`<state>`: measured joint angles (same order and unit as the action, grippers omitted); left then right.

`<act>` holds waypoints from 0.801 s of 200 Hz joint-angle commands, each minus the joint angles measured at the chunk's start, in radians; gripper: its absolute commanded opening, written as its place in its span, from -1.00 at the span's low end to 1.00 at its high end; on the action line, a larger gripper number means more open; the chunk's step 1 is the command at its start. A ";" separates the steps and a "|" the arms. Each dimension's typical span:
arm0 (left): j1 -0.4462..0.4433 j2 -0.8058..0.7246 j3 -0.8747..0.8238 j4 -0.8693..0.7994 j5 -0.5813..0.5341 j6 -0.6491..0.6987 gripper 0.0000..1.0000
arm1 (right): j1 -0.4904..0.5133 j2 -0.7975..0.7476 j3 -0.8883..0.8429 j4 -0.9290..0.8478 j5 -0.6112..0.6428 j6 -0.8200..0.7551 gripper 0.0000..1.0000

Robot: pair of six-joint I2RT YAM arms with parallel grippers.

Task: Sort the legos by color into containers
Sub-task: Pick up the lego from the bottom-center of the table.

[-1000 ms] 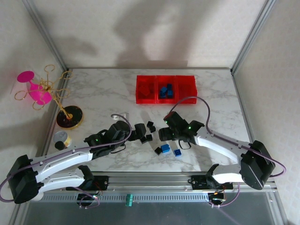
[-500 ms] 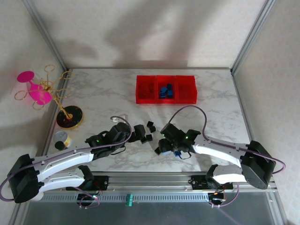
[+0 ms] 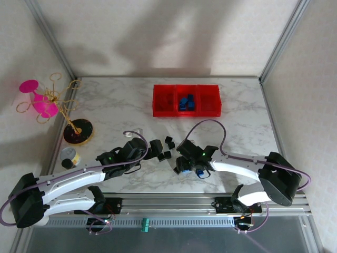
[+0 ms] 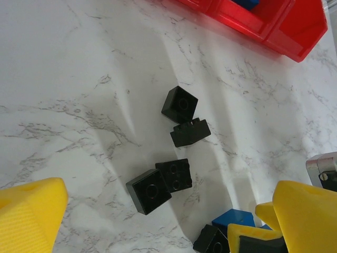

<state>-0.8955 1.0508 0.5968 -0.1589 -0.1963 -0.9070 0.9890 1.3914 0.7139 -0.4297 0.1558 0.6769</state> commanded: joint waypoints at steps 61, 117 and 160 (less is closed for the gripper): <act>-0.008 0.018 0.019 -0.033 -0.037 -0.006 0.99 | 0.011 0.050 0.010 0.014 0.005 -0.023 0.11; -0.008 0.021 0.034 -0.033 -0.045 0.006 0.99 | 0.011 0.014 0.040 -0.010 0.029 -0.014 -0.15; -0.005 0.022 0.075 -0.044 -0.070 0.035 0.99 | -0.051 -0.017 0.135 -0.054 0.079 -0.045 -0.14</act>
<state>-0.8955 1.0744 0.6197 -0.1772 -0.2127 -0.8982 0.9810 1.4101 0.7704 -0.4500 0.1757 0.6575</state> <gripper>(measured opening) 0.996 0.428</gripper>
